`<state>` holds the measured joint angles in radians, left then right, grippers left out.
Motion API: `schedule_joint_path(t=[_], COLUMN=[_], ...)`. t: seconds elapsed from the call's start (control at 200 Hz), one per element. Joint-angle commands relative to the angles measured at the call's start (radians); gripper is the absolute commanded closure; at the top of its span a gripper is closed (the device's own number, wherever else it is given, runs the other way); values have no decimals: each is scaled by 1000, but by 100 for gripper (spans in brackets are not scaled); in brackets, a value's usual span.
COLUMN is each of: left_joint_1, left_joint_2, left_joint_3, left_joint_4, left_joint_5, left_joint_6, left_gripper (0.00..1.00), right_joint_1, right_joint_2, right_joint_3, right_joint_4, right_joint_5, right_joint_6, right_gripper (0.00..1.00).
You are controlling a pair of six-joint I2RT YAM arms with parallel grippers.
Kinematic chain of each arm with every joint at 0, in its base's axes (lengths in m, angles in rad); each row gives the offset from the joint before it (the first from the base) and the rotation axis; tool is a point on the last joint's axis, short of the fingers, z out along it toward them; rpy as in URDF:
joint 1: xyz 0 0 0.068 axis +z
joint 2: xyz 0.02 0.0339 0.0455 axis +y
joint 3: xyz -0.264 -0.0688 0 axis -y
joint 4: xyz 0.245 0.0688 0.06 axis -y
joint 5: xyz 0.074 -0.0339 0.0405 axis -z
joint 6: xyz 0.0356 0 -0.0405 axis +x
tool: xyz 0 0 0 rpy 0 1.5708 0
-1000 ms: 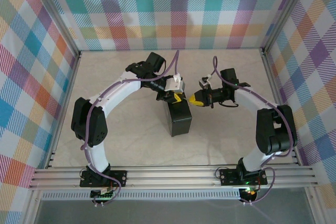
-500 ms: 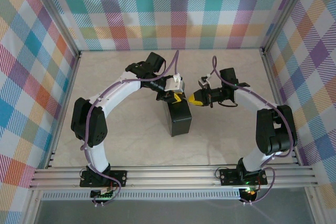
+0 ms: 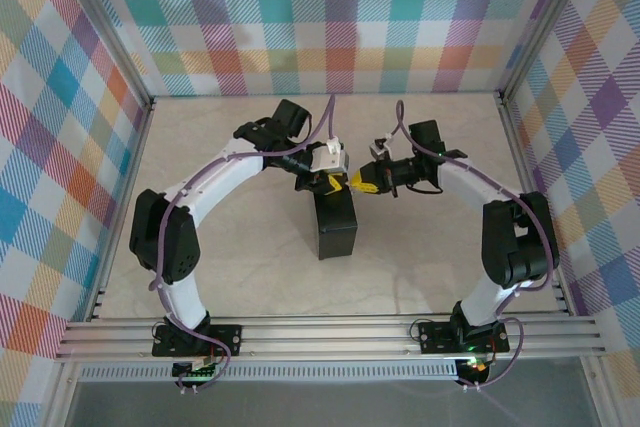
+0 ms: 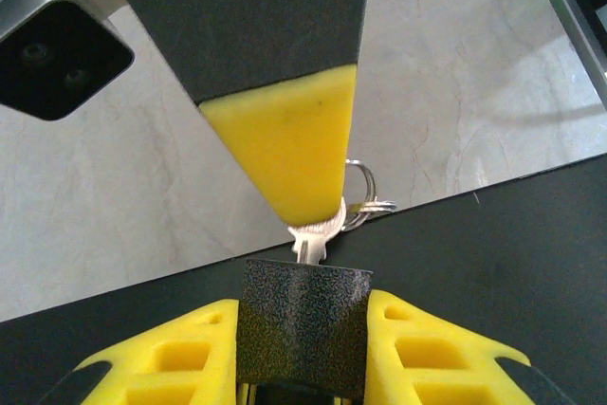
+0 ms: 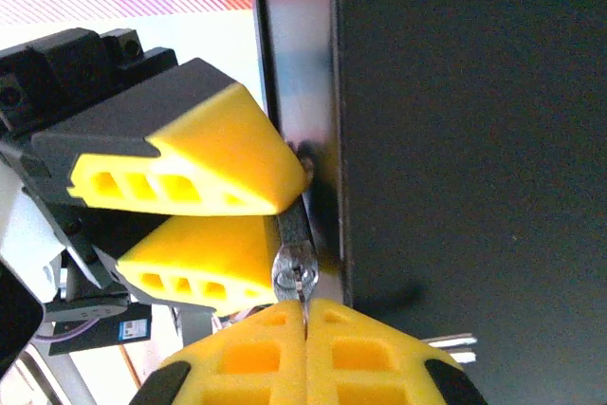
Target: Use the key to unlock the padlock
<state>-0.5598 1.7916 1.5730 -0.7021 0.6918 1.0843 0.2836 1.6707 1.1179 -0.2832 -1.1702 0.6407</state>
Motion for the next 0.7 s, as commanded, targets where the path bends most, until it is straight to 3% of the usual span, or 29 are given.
schedule_joint_path(t=[0.0, 0.145, 0.345, 0.49, 0.695], left_joint_1=[-41, -58, -61, -53, -5], left_joint_2=[4, -7, -14, -36, -57], left_joint_3=[-51, -87, -133, -164, -158], left_joint_4=[114, 226, 366, 350, 242], left_joint_5=[38, 60, -28, -32, -28], left_joint_6=[-66, -146, -266, -264, -242], left_gripper=[80, 81, 82, 83, 87], right_joint_1=[67, 97, 103, 53, -71], right_joint_2=[9, 26, 24, 8, -55], right_joint_3=[52, 86, 105, 96, 63], right_joint_4=[113, 163, 109, -12, -161], right_joint_5=[-19, -9, -6, 12, 66], right_joint_6=[76, 125, 87, -16, -202], right_gripper=[100, 100, 96, 72, 52])
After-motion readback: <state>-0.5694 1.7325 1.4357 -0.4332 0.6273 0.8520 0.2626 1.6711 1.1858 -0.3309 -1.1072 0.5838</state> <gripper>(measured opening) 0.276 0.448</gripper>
